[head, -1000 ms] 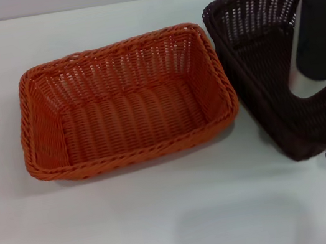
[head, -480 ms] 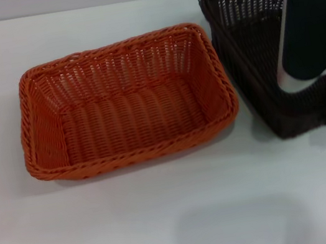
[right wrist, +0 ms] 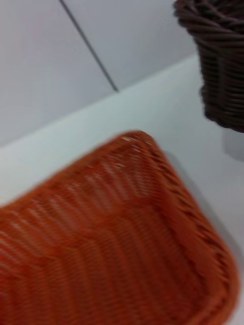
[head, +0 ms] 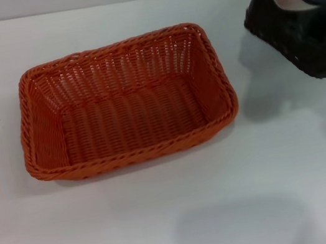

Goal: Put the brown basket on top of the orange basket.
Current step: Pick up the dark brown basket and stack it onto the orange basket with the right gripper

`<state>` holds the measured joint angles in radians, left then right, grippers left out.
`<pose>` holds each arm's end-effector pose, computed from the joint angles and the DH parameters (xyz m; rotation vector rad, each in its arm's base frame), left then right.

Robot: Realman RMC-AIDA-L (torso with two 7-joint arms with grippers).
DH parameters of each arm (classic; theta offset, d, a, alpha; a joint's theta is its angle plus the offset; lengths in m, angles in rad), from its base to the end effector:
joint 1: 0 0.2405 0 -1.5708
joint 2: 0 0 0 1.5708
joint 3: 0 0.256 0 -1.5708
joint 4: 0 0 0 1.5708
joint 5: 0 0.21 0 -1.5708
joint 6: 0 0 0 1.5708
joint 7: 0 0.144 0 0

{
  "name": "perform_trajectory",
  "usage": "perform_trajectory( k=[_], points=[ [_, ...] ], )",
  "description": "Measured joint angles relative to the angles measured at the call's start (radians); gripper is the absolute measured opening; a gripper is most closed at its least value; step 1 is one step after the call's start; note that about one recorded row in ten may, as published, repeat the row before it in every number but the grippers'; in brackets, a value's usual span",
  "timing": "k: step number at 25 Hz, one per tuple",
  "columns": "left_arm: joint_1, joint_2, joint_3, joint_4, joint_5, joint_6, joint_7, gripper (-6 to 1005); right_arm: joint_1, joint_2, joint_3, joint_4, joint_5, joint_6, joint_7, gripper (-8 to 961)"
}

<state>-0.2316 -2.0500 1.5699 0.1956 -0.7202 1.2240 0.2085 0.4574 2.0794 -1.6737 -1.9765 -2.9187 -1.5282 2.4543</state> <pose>-0.4291 0.2554 0.0938 -0.9813 -0.4875 -0.2651 0.0995 0.3269 0.0442 -2.3494 0.0615 -0.5394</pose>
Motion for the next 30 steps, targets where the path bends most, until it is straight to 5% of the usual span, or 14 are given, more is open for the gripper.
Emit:
perform_trajectory(
  k=[10,16,24,30],
  points=[
    [0.006,-0.004,-0.017,-0.001,-0.001,-0.004,-0.009,846,0.004,0.001,-0.188,-0.03,0.001,0.177,-0.269,217],
    [0.002,-0.008,-0.084,-0.001,-0.002,-0.033,-0.011,846,-0.079,0.001,-0.323,-0.04,0.004,0.231,-0.792,233],
    [-0.021,-0.014,-0.124,-0.001,-0.001,-0.076,-0.015,846,-0.221,-0.002,-0.351,-0.079,0.015,0.392,-1.159,254],
    [-0.05,-0.018,-0.148,-0.002,-0.002,-0.137,-0.015,846,-0.237,-0.021,-0.341,-0.068,0.049,0.39,-1.226,269]
  ],
)
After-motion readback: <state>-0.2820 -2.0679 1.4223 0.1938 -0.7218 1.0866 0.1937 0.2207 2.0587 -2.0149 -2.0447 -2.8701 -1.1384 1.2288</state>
